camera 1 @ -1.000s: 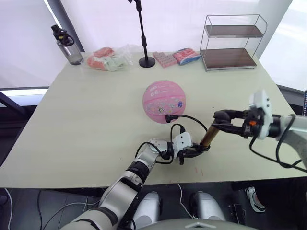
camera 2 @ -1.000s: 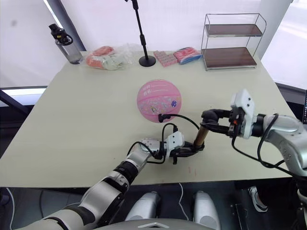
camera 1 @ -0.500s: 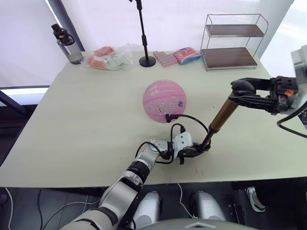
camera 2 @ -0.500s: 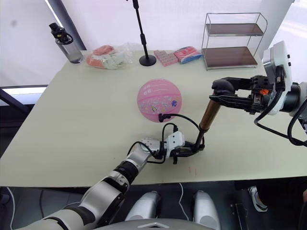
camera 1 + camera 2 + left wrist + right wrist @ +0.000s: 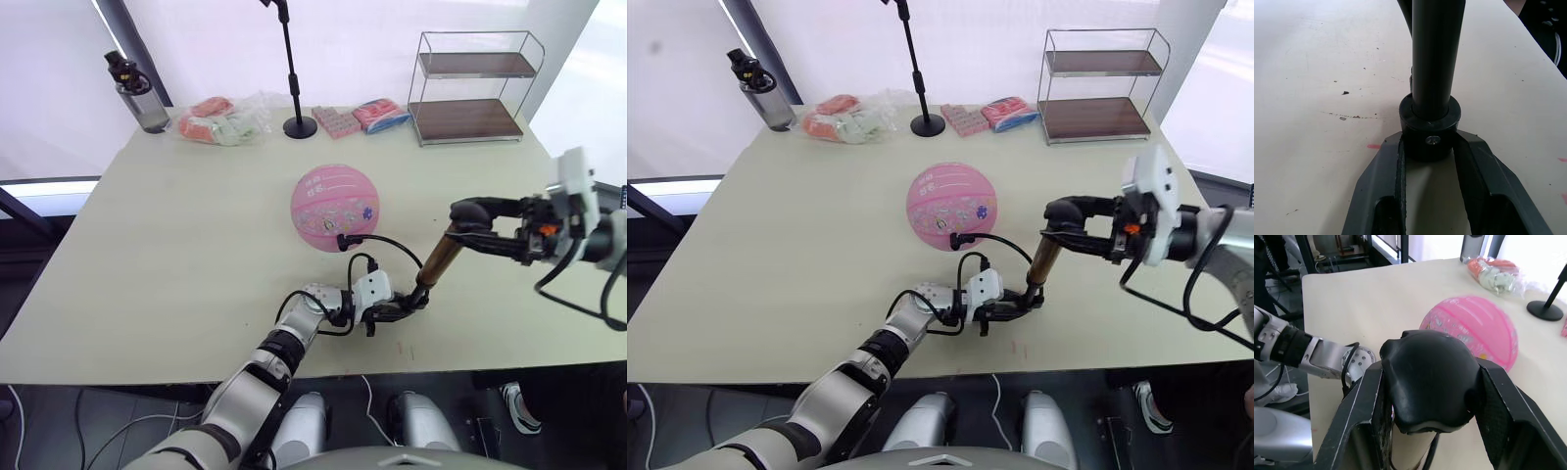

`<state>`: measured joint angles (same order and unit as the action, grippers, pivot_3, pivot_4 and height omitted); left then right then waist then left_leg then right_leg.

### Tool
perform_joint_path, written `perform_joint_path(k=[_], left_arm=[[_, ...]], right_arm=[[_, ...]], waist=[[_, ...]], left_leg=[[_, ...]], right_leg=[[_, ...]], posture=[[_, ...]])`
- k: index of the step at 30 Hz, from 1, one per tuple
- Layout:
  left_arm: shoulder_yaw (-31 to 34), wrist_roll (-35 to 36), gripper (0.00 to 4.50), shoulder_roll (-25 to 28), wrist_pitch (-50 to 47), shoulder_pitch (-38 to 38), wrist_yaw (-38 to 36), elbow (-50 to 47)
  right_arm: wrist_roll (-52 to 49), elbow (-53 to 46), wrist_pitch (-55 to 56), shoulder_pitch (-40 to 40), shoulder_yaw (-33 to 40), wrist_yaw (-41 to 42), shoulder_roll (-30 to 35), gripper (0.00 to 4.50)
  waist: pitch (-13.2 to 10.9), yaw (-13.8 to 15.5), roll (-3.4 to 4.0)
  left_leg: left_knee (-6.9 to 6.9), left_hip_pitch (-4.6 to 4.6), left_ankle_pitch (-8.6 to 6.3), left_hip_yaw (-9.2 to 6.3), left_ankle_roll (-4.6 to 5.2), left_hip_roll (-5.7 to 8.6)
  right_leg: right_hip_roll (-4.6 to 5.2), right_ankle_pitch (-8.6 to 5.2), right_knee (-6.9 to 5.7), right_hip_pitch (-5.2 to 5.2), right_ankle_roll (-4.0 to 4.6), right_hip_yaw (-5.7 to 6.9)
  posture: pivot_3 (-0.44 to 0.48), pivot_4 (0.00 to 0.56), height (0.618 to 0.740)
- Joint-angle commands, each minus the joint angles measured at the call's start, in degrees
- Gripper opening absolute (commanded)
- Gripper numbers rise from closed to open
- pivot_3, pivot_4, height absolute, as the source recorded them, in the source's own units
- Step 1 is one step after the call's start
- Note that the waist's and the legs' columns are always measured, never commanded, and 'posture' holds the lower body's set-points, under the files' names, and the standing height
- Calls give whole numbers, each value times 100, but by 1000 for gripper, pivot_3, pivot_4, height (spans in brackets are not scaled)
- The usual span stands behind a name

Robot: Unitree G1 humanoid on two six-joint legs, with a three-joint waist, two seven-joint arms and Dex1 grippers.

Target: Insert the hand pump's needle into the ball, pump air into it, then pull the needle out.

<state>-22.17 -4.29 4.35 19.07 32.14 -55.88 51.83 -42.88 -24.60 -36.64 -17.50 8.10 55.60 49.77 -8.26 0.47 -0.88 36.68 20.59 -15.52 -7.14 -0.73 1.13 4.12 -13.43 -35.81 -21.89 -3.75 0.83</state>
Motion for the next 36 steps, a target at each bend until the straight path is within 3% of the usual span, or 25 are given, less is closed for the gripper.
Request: perform_joint_path(k=[1, 13, 20, 36], left_arm=[[-182, -398, 1093, 233, -508, -409, 68, 667], [-184, -381, 1093, 226, -530, -433, 65, 616], [-186, -382, 1093, 230, -528, -437, 52, 613], [-199, -408, 1093, 224, -512, -417, 20, 630]], right_arm=[[360, 84, 139, 297, -449, -21, -200, 1878], [1393, 713, 1043, 855, -1075, 12, -727, 1878], [1049, 466, 736, 654, -697, 140, -513, 1878], [-897, 215, -754, -934, 970, -41, 282, 1878]], waist=[[3, -2, 2], [34, -27, -7], [34, -26, -7], [-17, 13, 10]], left_leg=[[0, 0, 0, 0, 0, 0], [-3, -6, 0, -1, 0, -1], [-3, -5, 0, -2, 0, -1], [-2, 6, 0, -5, 1, 4]], right_leg=[[0, 0, 0, 0, 0, 0], [-2, 0, 0, 2, 0, 0], [-2, -1, 0, 2, 1, 0], [1, 0, 4, -3, 1, 2]], posture=[[0, 150, 731], [0, 150, 731], [0, 150, 731], [0, 150, 731]])
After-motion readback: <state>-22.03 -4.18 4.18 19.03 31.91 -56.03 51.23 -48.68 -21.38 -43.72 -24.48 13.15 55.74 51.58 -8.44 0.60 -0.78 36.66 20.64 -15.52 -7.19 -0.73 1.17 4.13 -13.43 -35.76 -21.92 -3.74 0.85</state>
